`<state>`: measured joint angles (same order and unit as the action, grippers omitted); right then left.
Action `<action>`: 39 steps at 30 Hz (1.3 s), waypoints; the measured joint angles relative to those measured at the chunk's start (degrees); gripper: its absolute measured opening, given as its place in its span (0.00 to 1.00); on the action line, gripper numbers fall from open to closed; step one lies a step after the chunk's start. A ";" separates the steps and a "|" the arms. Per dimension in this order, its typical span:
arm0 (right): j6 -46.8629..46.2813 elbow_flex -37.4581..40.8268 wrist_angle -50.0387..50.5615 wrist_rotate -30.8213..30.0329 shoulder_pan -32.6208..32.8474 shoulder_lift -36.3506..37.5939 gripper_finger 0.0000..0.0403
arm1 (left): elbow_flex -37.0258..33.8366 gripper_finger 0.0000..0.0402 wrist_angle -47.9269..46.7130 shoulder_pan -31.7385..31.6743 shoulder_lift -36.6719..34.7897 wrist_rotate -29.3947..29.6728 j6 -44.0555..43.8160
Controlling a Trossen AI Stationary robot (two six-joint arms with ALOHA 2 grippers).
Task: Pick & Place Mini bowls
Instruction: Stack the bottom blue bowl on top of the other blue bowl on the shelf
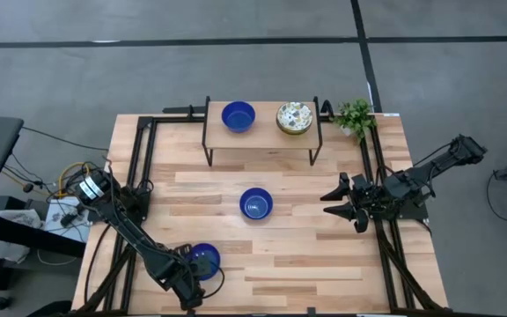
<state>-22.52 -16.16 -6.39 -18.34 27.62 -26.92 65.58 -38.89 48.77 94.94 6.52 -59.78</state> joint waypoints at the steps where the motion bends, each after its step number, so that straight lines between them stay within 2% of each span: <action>1: 0.00 0.00 0.00 0.00 0.00 0.00 0.44 | 0.00 0.22 0.16 -0.01 0.00 -0.59 0.00; 4: 0.00 0.00 0.00 0.00 0.00 0.00 0.44 | 0.09 0.05 0.07 -0.02 -0.12 -2.75 0.03; 8: 0.00 0.00 0.00 0.00 0.00 0.00 0.44 | 0.05 0.03 -0.15 -0.11 -0.80 -3.38 0.22; 12: 0.00 0.00 -0.04 -0.04 0.00 -0.02 0.44 | 0.02 0.02 -0.17 -1.91 -4.73 -3.58 1.39; 15: -0.01 0.00 -0.04 -0.07 0.00 -0.02 0.44 | -0.01 0.01 -0.03 -4.25 -9.96 -0.52 2.89; 20: -0.51 0.00 -0.06 -0.03 0.00 -0.02 0.44 | -0.04 0.01 0.45 -8.40 -21.12 8.53 7.02; 24: -1.01 0.00 -0.06 -0.03 0.00 -0.01 0.44 | -0.04 0.01 5.88 -10.93 -29.41 14.45 15.81; 28: -1.01 0.00 -0.07 -0.03 0.00 -0.01 0.44 | -0.04 0.01 18.00 -12.37 -35.36 15.22 30.04; 33: -1.01 0.00 -0.07 0.00 0.00 -0.02 0.44 | -0.02 0.01 34.96 -12.04 -38.59 10.15 48.76; 39: -0.98 0.00 0.08 0.00 0.00 0.00 0.44 | -0.02 0.01 44.47 -11.98 -38.14 3.34 58.38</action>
<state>-23.51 -16.16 -6.31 -18.35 27.62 -26.92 65.56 5.58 36.80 56.80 9.87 -1.41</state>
